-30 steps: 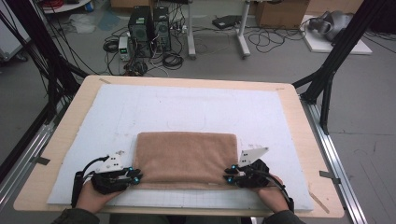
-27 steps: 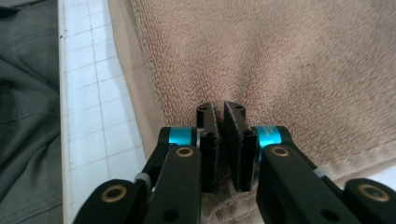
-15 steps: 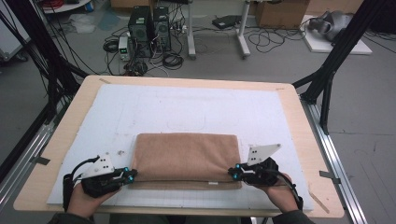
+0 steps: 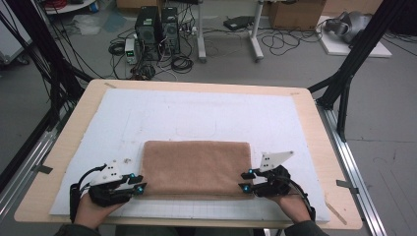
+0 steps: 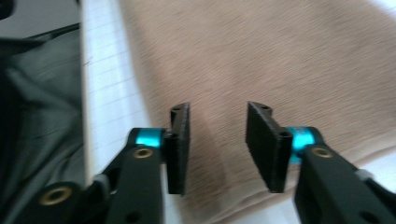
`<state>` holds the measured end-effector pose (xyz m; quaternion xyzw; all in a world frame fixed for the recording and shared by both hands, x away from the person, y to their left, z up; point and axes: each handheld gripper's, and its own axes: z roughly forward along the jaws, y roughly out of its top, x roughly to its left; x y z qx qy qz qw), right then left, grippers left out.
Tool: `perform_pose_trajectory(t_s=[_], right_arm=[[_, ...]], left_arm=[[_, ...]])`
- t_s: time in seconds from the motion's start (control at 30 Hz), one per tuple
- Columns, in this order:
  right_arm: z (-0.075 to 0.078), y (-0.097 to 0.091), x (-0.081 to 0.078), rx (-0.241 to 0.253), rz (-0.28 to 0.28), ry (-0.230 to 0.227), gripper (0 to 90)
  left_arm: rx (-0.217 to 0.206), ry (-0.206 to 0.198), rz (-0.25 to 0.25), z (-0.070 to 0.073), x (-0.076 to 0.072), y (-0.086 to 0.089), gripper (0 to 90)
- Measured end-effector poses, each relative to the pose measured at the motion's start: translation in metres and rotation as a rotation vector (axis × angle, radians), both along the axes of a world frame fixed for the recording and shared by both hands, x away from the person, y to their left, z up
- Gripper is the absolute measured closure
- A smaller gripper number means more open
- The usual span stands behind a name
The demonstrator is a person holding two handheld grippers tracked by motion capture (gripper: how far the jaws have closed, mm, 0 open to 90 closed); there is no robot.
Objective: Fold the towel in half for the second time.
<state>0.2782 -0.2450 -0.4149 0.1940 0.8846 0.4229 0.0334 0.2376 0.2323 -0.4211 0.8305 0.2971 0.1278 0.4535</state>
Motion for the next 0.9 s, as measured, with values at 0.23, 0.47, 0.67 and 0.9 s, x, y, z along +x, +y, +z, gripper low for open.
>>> perform_pose_trajectory(t_s=[0.23, 0.47, 0.67, 0.9], right_arm=[[0.011, 0.000, 0.029, -0.017, -0.072, -0.037, 48.2], [0.016, -0.001, 0.070, -0.015, -0.178, -0.051, 40.5], [0.001, -0.002, 0.094, -0.031, -0.260, -0.037, 37.2], [-0.019, 0.004, 0.106, -0.081, -0.246, 0.028, 39.0]], left_arm=[[-0.024, -0.012, 0.059, 0.009, 0.030, 0.000, 57.6], [0.027, -0.035, 0.139, 0.014, 0.071, -0.006, 52.0], [0.017, 0.012, 0.223, 0.000, 0.104, -0.010, 47.0], [0.076, 0.113, 0.220, -0.019, 0.116, -0.015, 45.8]])
